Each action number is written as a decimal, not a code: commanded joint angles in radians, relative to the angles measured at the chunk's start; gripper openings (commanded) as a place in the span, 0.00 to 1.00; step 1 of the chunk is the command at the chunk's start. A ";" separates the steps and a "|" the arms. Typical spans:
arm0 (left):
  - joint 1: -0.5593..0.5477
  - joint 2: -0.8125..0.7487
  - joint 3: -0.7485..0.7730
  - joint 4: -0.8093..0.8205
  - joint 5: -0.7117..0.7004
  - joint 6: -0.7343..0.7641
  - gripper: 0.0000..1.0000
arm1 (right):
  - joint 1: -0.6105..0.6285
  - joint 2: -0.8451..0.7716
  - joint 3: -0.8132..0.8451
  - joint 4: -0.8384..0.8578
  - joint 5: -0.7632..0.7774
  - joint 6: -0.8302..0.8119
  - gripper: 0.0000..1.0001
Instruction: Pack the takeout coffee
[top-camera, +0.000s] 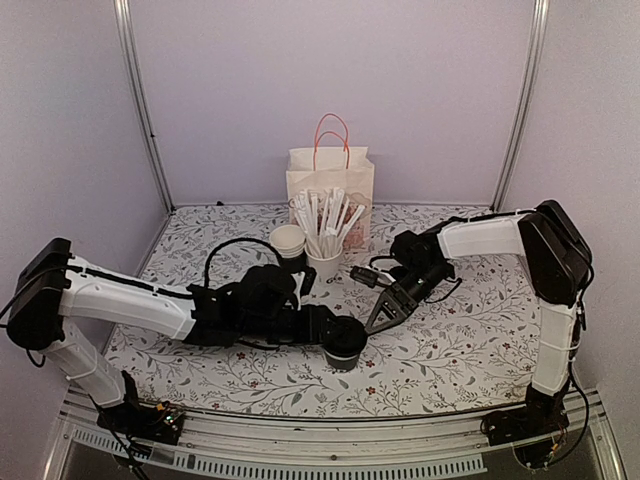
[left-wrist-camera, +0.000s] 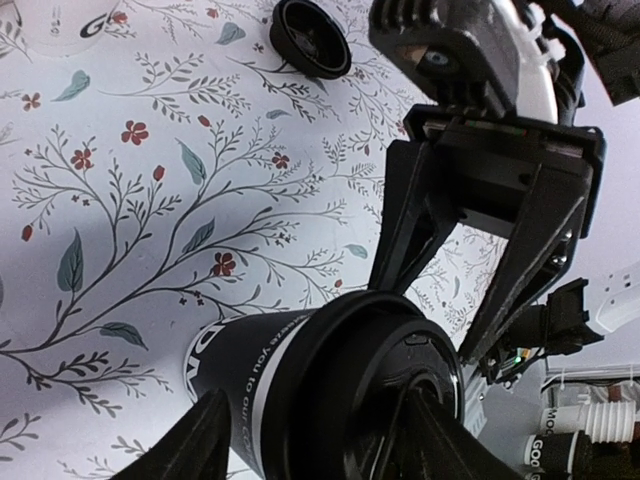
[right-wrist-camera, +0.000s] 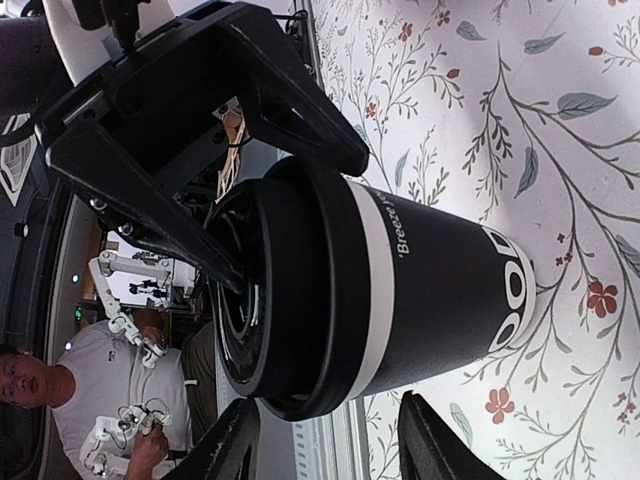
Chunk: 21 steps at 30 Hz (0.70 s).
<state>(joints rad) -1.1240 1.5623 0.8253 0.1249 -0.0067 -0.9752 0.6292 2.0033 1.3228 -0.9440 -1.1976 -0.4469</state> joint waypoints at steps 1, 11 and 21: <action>-0.016 -0.028 0.042 -0.104 0.010 0.053 0.65 | 0.007 -0.046 0.034 -0.015 0.012 -0.036 0.51; -0.016 -0.076 0.077 -0.167 -0.047 0.084 0.75 | 0.007 -0.074 0.043 -0.027 0.027 -0.050 0.54; -0.020 -0.093 0.092 -0.252 -0.105 0.086 0.77 | 0.006 -0.099 0.009 0.009 0.120 -0.019 0.57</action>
<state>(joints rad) -1.1324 1.4902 0.8837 -0.0547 -0.0647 -0.9039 0.6300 1.9400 1.3479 -0.9562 -1.1366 -0.4728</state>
